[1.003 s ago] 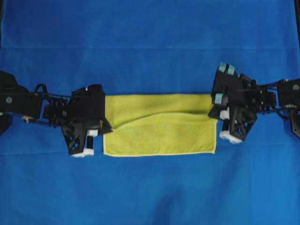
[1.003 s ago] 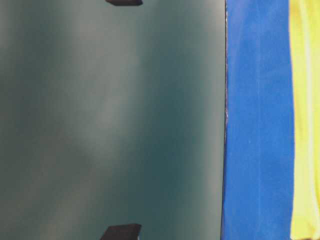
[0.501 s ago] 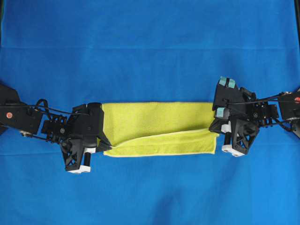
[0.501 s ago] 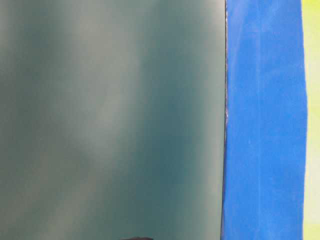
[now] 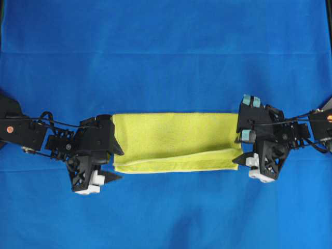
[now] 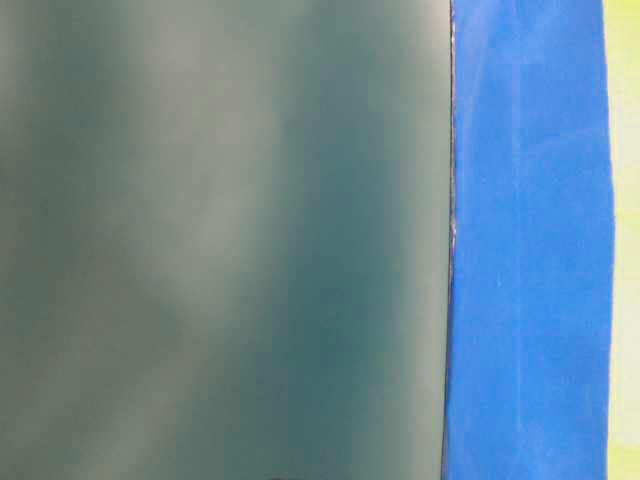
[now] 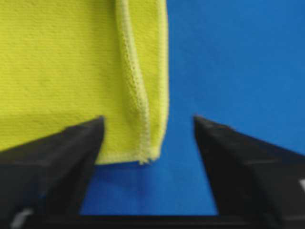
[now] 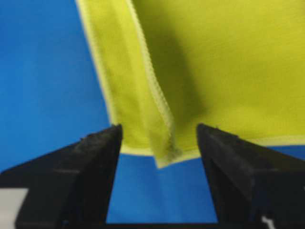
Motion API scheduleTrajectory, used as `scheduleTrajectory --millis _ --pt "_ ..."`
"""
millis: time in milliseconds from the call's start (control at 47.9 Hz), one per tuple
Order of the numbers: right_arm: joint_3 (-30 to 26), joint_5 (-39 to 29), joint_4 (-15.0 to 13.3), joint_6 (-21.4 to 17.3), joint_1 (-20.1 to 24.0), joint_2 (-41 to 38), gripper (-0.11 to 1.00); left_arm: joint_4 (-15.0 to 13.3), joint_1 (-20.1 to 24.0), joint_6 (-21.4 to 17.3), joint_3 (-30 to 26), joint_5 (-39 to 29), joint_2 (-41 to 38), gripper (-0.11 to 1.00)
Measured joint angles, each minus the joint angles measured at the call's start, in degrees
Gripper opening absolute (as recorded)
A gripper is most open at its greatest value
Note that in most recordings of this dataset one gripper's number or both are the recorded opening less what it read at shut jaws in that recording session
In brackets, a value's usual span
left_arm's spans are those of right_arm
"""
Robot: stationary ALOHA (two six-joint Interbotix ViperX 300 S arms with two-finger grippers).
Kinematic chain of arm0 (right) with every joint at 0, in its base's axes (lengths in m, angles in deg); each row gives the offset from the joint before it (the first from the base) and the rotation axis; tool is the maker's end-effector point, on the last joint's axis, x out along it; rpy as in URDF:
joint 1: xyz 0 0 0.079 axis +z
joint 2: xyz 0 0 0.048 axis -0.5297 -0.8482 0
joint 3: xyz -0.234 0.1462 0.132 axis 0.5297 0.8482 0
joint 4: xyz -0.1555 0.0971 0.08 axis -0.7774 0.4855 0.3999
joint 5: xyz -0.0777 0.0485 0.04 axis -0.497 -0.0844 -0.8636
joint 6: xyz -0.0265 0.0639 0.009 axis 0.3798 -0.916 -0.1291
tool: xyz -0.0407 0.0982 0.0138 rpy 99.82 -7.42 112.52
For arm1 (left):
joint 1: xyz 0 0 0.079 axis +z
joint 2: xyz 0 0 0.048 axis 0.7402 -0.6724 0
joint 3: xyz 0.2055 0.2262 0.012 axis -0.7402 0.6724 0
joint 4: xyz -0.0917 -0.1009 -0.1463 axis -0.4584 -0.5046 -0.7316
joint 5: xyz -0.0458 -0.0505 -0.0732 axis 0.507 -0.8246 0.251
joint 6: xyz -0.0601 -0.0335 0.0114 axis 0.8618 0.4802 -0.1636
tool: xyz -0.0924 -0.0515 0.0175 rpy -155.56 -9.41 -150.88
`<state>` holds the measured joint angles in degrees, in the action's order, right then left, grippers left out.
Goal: Fold the yellow towel.
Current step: 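Open both grippers and release the folded edge, then pinch the left and right corners of the folded strip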
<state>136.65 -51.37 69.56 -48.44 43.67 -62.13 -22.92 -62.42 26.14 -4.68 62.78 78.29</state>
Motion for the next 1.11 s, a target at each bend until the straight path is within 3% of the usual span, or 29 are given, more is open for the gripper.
scheduleTrajectory --millis 42,167,313,668,815,1107 --pt "0.0 0.0 0.0 -0.8 0.4 0.4 0.63 0.0 -0.4 0.1 0.0 -0.1 0.3 0.84" --pt "0.4 0.0 -0.3 -1.5 0.5 2.1 0.63 0.0 -1.6 0.2 0.0 -0.6 1.8 0.72" --pt "0.8 -0.4 -2.9 -1.5 -1.1 4.5 0.63 0.0 -1.1 -1.8 0.4 -1.1 4.1 0.62" --pt "0.9 -2.0 -10.5 -1.5 -14.2 4.8 0.63 0.0 12.9 -9.9 0.4 -1.2 5.3 0.62" --pt "0.8 -2.1 -11.2 -1.4 -15.9 2.3 0.63 0.0 16.3 -11.3 0.4 -1.1 4.1 0.62" --pt "0.2 -1.3 -12.0 -1.5 -17.4 -3.8 0.63 0.0 18.1 -11.3 0.4 -0.8 -1.6 0.62"
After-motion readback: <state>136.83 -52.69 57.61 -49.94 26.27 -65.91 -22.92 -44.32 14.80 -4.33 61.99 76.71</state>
